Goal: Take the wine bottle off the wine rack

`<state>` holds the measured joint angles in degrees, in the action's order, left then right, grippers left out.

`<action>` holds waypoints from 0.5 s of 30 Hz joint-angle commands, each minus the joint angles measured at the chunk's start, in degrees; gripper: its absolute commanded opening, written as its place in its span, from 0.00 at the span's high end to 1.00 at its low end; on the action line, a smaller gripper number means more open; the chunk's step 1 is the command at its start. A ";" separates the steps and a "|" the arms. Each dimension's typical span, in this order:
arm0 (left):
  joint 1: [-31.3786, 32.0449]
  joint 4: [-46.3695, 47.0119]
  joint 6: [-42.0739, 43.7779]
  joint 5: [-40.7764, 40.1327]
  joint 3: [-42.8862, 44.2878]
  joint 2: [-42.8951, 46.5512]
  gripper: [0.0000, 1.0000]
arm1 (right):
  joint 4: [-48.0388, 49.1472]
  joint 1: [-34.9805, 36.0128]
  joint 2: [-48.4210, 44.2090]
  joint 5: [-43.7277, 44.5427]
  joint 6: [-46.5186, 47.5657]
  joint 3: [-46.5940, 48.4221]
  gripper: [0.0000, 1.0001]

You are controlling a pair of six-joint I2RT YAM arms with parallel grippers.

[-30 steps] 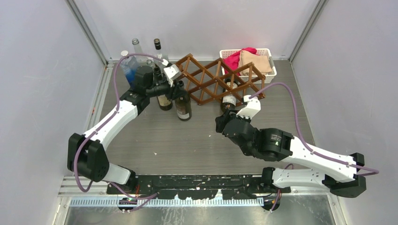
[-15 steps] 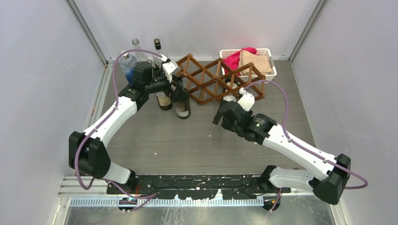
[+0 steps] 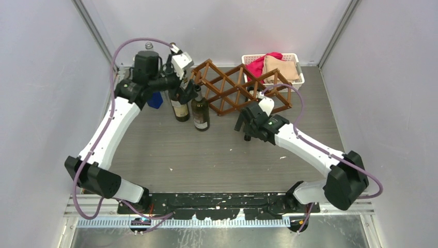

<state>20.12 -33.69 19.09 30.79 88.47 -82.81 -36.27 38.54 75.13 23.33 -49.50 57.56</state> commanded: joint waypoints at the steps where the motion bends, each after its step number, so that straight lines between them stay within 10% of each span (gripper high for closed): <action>1: -0.26 -18.21 8.54 -9.65 11.00 3.26 0.00 | 5.71 -2.52 3.57 -0.29 3.02 0.45 0.11; 15: -4.30 -27.78 3.26 -15.49 14.04 4.85 0.00 | 12.64 -4.27 11.31 1.43 4.91 0.45 0.22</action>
<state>16.05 -56.99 25.32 15.05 99.53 -77.97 -27.90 34.13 86.94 22.65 -45.23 57.54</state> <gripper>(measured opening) 0.994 0.794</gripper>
